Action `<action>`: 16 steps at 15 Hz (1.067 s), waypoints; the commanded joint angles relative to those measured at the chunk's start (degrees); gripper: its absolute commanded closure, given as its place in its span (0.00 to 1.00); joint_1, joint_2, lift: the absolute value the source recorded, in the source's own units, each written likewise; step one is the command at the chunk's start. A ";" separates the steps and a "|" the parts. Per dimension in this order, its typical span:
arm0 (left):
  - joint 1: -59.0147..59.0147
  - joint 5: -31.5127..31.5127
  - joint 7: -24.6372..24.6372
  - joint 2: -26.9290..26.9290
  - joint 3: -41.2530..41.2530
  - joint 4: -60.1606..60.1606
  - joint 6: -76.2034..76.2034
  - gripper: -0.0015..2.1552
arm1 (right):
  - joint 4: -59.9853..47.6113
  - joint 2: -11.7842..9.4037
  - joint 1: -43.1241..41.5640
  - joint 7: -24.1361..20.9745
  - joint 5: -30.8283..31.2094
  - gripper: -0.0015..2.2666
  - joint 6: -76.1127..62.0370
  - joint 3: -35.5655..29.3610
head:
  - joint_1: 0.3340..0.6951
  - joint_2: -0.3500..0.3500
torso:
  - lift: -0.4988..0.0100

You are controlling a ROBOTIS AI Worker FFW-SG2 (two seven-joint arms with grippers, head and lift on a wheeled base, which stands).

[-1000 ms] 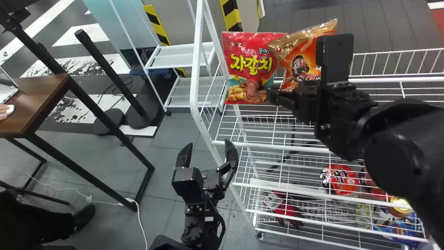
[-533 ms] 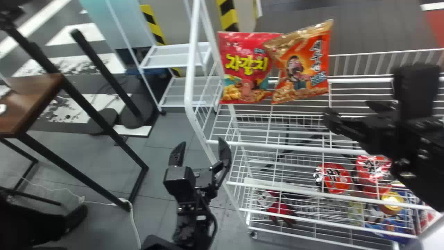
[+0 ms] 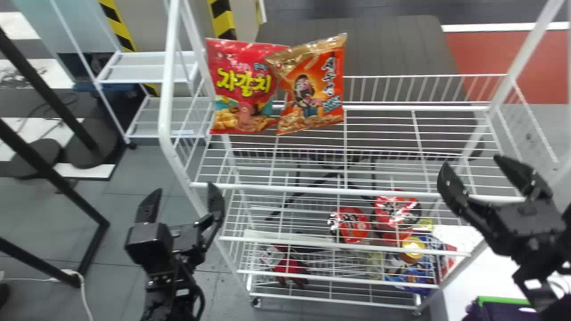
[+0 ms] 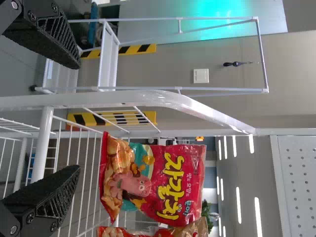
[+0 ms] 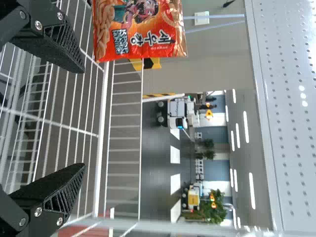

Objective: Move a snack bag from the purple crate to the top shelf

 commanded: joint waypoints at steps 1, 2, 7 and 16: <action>0.60 -0.19 0.01 -0.06 0.17 -0.38 0.10 0.04 | 1.22 3.05 2.73 1.71 1.24 0.07 -4.60 -2.44 | 1.00 0.60 | 0.98; 1.22 -0.28 0.10 -0.15 0.34 -0.91 -0.08 0.04 | 1.13 3.05 3.61 2.24 1.50 0.07 -5.65 -2.44 | 1.00 0.59 | 0.98; 2.80 -0.28 -0.69 -0.15 0.34 -3.37 0.63 0.04 | 1.31 3.84 4.49 1.53 4.93 0.07 -6.88 -0.06 | 1.00 0.58 | 0.98; 3.86 -0.54 -0.87 0.29 0.25 -4.68 0.45 0.04 | 0.87 4.99 3.17 -3.91 9.68 0.07 -0.38 5.21 | 1.00 0.66 | 0.98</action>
